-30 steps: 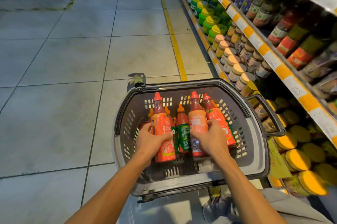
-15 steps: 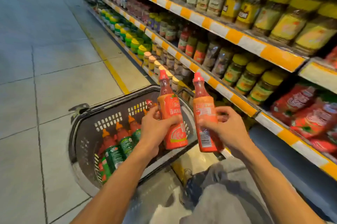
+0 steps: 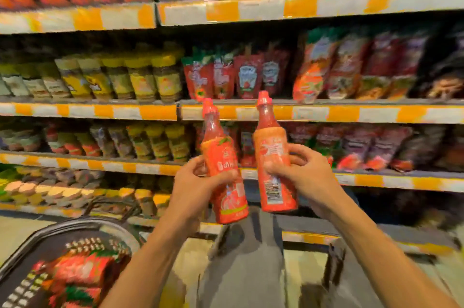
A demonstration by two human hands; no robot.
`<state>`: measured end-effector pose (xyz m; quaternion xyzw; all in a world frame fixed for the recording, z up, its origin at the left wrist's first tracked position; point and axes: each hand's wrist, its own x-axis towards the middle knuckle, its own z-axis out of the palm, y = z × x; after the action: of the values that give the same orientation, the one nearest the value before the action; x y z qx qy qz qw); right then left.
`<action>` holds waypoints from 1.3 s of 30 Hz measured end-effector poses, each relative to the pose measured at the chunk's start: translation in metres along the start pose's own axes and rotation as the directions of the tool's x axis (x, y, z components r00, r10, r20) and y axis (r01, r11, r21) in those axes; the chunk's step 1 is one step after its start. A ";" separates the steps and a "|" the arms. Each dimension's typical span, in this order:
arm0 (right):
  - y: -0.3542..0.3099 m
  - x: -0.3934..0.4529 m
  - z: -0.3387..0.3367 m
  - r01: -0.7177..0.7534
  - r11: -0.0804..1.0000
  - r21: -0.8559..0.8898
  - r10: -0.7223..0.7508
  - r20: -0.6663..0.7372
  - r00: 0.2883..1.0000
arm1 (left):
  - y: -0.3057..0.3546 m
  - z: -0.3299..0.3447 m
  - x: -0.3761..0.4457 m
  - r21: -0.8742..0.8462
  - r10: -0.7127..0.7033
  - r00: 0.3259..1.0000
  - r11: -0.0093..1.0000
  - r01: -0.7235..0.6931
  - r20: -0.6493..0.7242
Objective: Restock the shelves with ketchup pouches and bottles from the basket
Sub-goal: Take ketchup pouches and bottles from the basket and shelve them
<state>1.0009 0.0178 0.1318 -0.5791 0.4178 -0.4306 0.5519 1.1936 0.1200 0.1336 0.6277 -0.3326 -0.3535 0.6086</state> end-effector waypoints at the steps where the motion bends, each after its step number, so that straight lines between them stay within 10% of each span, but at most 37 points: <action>1: -0.002 0.000 -0.021 0.015 1.000 -0.001 -0.015 -0.039 0.999 | 0.004 0.022 0.005 0.011 0.010 0.999 1.000 -0.010 0.047; 15: 0.085 -0.016 -0.262 -0.071 0.991 -0.112 -0.010 -0.598 0.801 | -0.078 0.307 0.049 0.141 -0.004 0.715 0.981 -0.133 0.699; 25: 0.247 -0.023 -0.360 -0.317 0.938 -0.142 0.114 -0.737 0.667 | -0.253 0.449 0.054 0.308 -0.217 0.512 0.946 -0.100 0.831; 39: 0.419 0.043 -0.428 -0.394 0.910 -0.129 0.184 -0.726 0.663 | -0.380 0.536 0.119 0.319 -0.249 0.661 0.948 0.016 0.707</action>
<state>0.5985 -0.1604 -0.2766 -0.3688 0.7379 -0.4602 0.3280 0.7970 -0.2494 -0.2556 0.5340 -0.5503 -0.5693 0.2967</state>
